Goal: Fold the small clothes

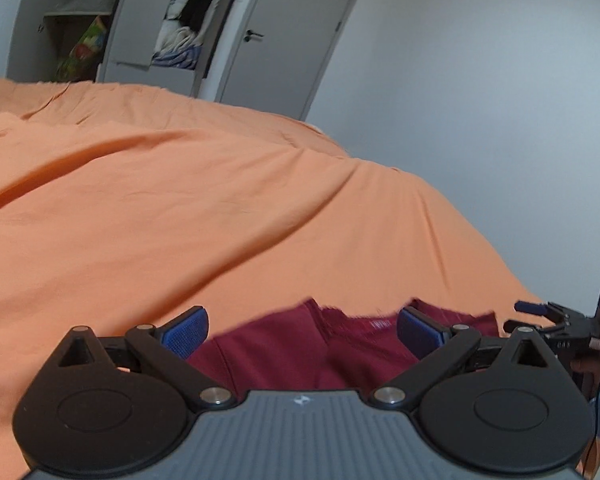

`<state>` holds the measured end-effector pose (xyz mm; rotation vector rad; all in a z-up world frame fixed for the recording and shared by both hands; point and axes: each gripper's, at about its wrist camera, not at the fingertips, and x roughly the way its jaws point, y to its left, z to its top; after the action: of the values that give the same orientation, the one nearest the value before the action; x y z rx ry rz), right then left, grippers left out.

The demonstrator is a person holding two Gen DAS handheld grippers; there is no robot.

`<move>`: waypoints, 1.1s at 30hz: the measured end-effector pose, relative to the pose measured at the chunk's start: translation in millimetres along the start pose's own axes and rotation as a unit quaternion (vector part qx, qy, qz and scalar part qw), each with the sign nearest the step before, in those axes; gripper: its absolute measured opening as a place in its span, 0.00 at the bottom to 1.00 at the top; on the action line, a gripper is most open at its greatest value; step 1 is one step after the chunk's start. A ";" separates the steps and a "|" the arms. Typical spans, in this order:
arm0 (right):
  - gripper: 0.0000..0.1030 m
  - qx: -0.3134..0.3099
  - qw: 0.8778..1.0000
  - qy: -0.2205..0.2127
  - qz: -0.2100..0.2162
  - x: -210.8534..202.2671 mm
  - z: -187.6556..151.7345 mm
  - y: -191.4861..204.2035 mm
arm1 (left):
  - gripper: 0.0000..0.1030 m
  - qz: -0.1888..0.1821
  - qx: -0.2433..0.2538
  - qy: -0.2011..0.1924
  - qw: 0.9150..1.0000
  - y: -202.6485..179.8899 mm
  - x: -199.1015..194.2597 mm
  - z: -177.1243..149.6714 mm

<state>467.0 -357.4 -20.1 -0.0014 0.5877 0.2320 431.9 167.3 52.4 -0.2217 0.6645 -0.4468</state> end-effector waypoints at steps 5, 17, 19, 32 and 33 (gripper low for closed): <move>0.99 0.019 1.000 -0.009 0.023 -27.3 -25.5 9.5 | 1.00 -0.002 0.034 0.014 0.999 -41.3 -15.5 -40.2; 0.97 0.014 1.000 -0.008 0.014 -29.0 -45.6 31.9 | 0.79 0.112 0.172 0.016 0.979 -120.0 30.6 -78.8; 0.92 0.009 1.000 -0.016 0.008 -27.7 -44.5 33.9 | 0.57 0.127 0.181 0.014 0.975 -122.0 32.9 -78.4; 0.01 0.016 1.000 0.010 0.009 10.5 -27.9 25.8 | 0.01 0.150 0.088 -0.054 0.983 -84.3 11.6 -43.4; 0.01 0.013 1.000 0.005 0.012 9.8 -26.2 25.6 | 0.01 0.152 0.078 -0.058 0.984 -78.7 8.5 -39.9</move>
<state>455.0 -332.1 -45.7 0.0293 0.6008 0.2488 386.6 91.7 43.7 0.0033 0.5342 -0.1880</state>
